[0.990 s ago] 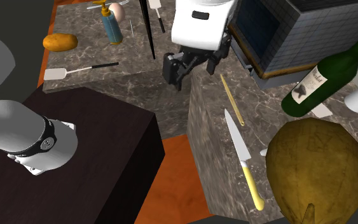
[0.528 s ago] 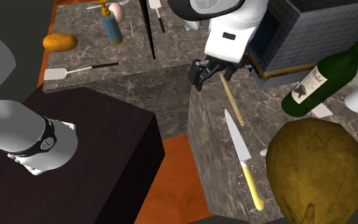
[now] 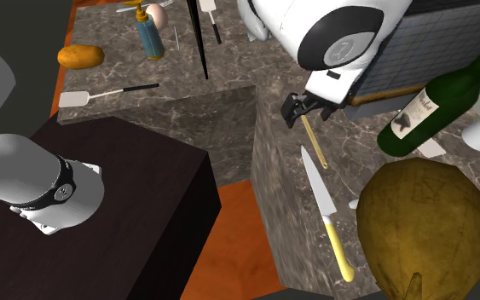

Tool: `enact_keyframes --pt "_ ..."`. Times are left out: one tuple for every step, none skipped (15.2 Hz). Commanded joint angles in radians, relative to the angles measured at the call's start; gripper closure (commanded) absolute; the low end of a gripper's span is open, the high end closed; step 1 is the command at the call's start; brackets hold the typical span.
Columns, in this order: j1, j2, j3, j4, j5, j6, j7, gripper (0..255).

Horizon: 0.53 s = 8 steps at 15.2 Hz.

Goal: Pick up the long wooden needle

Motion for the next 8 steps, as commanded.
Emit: enact_keyframes --pt "0.056 0.091 -0.034 0.096 -0.036 -0.019 0.062 0" --pt "0.079 0.133 -0.051 0.141 -0.047 -0.026 0.084 0" --pt "0.100 0.175 -0.066 0.187 -0.057 -0.034 0.103 0" --pt "0.103 0.180 -0.069 0.193 -0.057 -0.035 0.105 0" --pt "0.106 0.188 -0.073 0.193 -0.062 -0.027 0.107 0" --pt "0.109 0.197 -0.077 0.193 -0.067 -0.018 0.110 0" --pt "0.112 0.207 -0.081 0.193 -0.071 -0.010 0.112 0" --pt "0.115 0.216 -0.085 0.194 -0.076 -0.002 0.115 0"
